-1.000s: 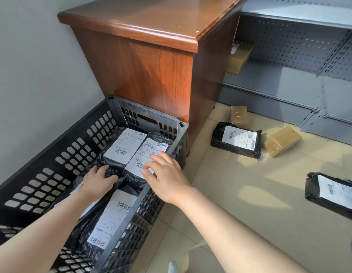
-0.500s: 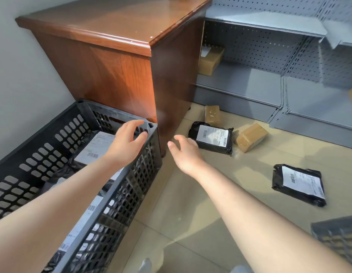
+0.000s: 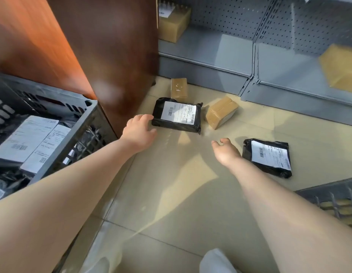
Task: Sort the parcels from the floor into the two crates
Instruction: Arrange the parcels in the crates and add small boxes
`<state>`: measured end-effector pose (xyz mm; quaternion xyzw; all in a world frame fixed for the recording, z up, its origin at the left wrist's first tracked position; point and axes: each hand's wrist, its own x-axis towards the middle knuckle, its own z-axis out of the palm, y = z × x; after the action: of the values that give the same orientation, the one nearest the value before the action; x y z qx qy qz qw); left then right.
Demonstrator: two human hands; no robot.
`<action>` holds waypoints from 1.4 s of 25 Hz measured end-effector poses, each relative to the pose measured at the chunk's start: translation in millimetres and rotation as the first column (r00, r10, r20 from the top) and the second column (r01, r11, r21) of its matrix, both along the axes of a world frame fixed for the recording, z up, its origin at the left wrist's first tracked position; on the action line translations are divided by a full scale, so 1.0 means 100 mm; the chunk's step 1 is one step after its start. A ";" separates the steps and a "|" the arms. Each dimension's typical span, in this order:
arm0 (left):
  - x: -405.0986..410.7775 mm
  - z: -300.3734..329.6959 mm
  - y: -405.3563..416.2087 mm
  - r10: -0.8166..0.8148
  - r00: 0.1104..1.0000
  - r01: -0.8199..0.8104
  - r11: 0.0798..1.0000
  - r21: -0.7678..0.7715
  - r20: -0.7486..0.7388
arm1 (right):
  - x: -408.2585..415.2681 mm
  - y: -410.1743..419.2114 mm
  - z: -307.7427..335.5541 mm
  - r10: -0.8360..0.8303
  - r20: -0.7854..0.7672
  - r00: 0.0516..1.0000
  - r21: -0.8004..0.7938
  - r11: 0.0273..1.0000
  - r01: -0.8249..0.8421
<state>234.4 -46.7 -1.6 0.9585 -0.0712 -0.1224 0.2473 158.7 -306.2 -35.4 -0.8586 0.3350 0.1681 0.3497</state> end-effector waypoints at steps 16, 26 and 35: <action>0.04 -1.07 -0.48 0.066 0.973 -0.081 0.995 -0.056 -0.223 | -0.19 -1.21 -1.05 -0.242 0.069 0.968 -0.305 0.918 0.252; -0.08 -1.25 -0.49 0.013 0.956 -0.030 0.998 -0.056 -0.293 | -0.35 -1.27 -1.20 -0.005 -0.105 0.994 -0.328 0.944 -0.030; -0.33 -1.41 -0.50 -0.121 0.925 0.147 0.988 0.047 -0.360 | -0.74 -0.73 -1.20 0.447 0.069 0.892 -0.599 0.733 -0.322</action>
<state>201.3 -96.4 -142.2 0.9217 -0.0862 -0.3132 0.2119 84.6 -379.1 -155.1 -0.9865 0.1453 0.0377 0.0656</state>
